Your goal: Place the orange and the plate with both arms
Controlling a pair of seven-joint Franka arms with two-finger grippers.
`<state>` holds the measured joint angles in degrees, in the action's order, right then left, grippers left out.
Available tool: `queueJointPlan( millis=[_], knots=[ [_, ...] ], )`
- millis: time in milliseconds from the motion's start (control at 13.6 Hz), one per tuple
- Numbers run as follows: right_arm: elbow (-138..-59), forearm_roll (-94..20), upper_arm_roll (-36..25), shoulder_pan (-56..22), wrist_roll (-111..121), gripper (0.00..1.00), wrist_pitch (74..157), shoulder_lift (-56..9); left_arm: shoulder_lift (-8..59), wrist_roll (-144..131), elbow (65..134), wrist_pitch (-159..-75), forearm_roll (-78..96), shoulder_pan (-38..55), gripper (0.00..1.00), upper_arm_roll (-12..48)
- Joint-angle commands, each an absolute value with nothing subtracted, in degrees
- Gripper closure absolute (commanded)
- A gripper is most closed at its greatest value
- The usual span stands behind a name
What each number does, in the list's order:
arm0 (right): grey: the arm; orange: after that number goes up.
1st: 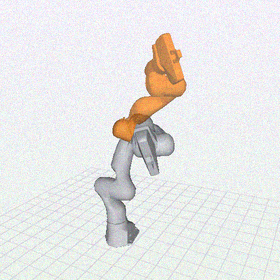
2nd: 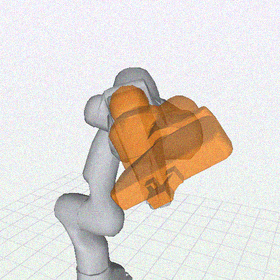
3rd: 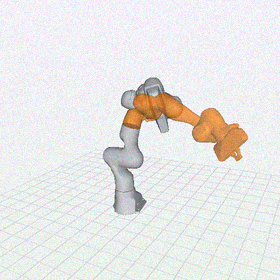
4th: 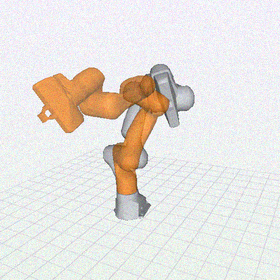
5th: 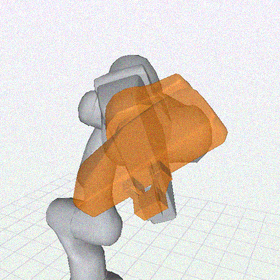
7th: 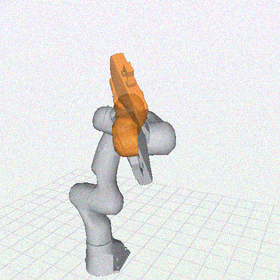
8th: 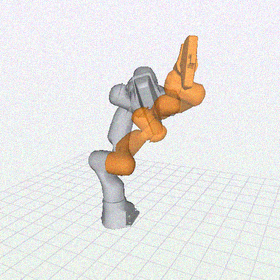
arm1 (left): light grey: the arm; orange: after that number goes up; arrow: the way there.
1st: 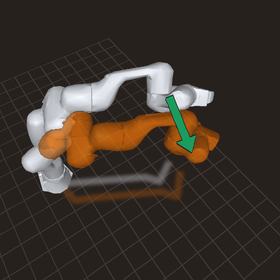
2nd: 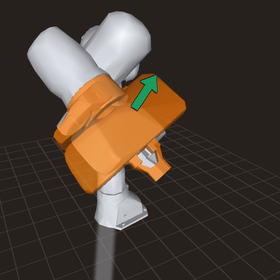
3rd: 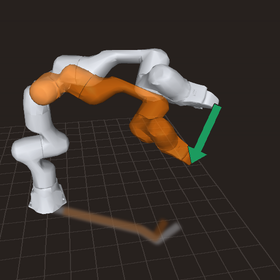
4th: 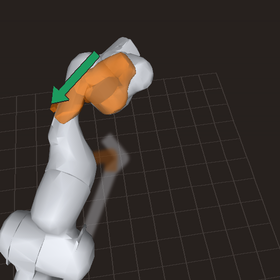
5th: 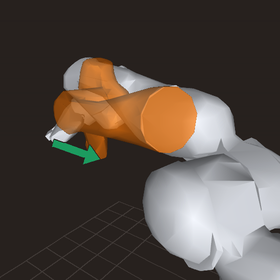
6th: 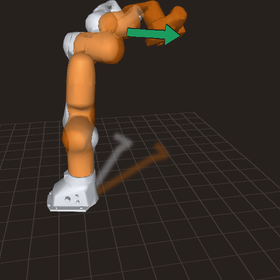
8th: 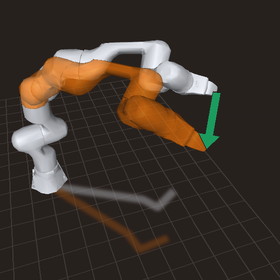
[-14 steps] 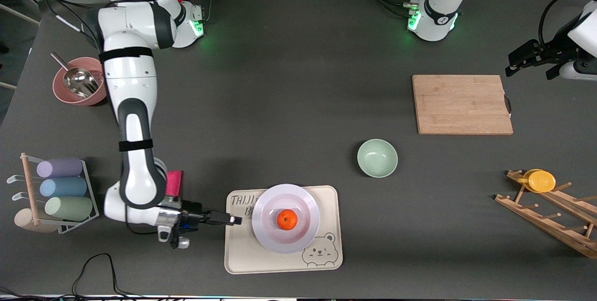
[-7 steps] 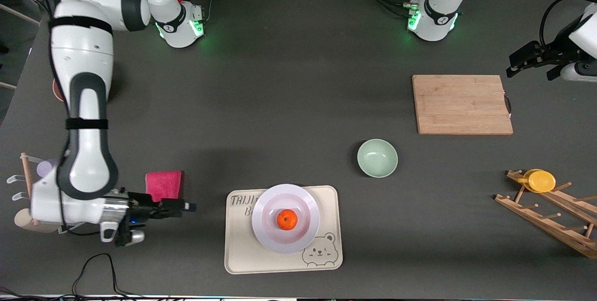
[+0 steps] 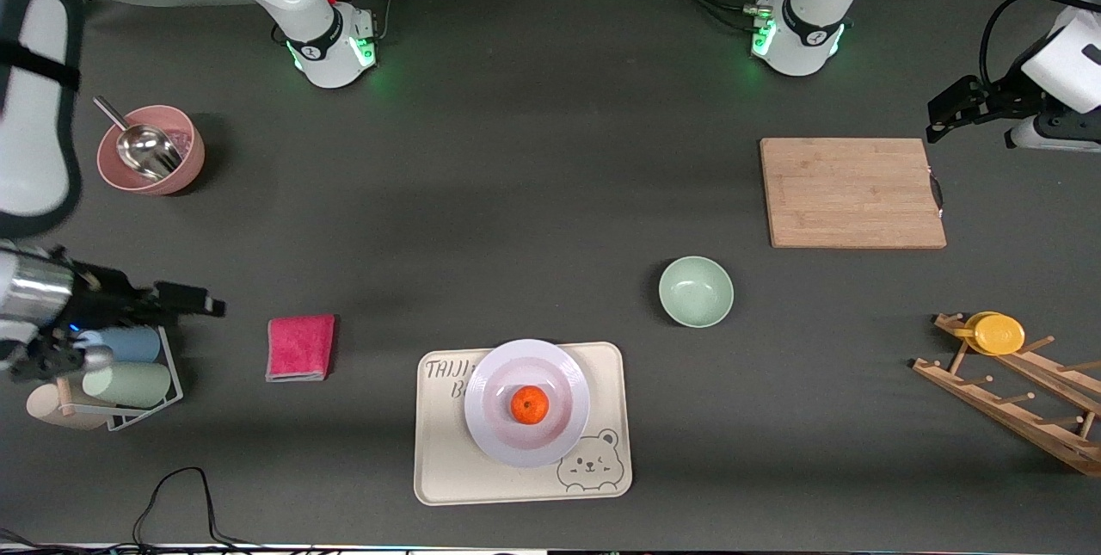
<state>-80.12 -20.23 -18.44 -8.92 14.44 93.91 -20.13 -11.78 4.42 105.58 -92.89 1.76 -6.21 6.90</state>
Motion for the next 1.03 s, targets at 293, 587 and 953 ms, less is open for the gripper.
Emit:
queueJointPlan(
  millis=[293, 587, 953],
  knots=[
    [-91.58, -4.05, -2.99, 1.23, 5.19, 0.0, 92.99, -4.05, -11.69, 3.08, 104.77, -92.72, 0.53, -5.98, 0.0, 6.86],
    [-90.18, -0.88, -2.99, 0.7, 4.84, 0.0, 92.2, -3.69, -11.78, 2.64, 104.76, -92.72, 0.53, -6.06, 0.0, 7.3],
    [-88.95, -0.88, -2.9, 0.35, 2.64, 0.0, 90.09, -3.87, -11.69, 2.64, 104.5, -92.9, 0.53, -6.15, 0.0, 7.38]
  ],
)
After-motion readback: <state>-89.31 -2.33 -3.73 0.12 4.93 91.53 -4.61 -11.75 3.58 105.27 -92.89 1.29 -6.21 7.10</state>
